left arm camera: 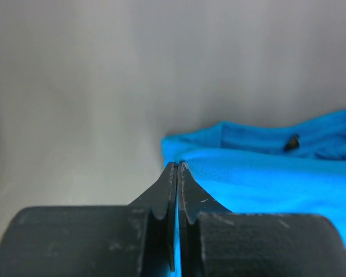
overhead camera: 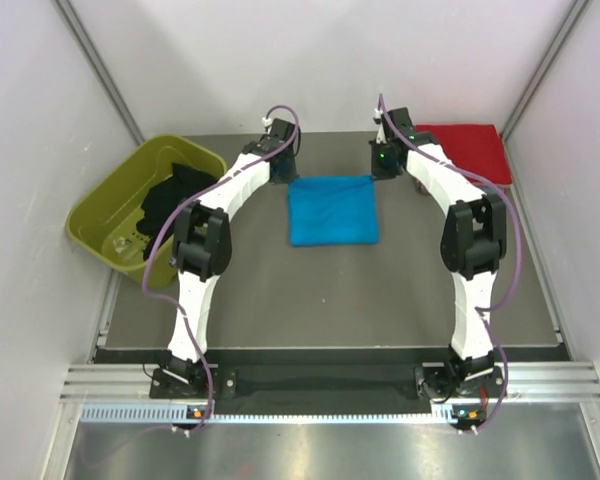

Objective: Fold and stack the t-shirts
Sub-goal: Fold the tshirt

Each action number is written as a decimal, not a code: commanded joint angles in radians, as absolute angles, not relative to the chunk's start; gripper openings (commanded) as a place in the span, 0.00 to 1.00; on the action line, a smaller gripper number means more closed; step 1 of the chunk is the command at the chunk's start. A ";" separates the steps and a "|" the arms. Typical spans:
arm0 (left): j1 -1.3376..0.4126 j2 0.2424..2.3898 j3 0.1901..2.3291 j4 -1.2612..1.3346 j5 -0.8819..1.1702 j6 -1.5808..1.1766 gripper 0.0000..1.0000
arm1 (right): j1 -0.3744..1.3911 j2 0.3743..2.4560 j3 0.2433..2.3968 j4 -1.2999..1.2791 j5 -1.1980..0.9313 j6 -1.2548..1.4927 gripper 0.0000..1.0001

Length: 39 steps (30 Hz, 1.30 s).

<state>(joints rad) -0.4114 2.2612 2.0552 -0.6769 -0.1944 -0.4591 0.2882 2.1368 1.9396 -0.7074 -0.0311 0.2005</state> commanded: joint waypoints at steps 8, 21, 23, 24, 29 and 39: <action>-0.374 2.350 2.114 -0.496 -0.259 -0.387 0.00 | 0.241 2.259 2.051 -0.526 -0.113 0.195 0.07; -0.367 2.325 2.135 -0.512 -0.299 -0.388 0.12 | 0.215 2.227 1.996 -0.483 -0.160 0.213 0.28; -0.367 2.332 2.164 -0.575 -0.346 -0.397 0.17 | 0.215 2.180 1.939 -0.486 -0.173 0.215 0.27; -0.367 2.323 2.166 -0.586 -0.391 -0.402 0.20 | 0.215 2.165 1.919 -0.489 -0.181 0.216 0.26; -0.380 2.246 2.070 -0.546 -0.289 -0.391 0.25 | 0.224 2.085 1.790 -0.459 -0.265 0.216 0.17; -0.413 2.275 1.977 -0.453 -0.132 -0.377 0.23 | 0.227 2.200 1.864 -0.419 -0.379 0.230 0.10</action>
<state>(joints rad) -0.4118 2.2578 1.9690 -0.5144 -0.1711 -0.3931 0.2264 2.1647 1.7962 -0.4786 -0.3046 0.2226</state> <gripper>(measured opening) 0.233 0.104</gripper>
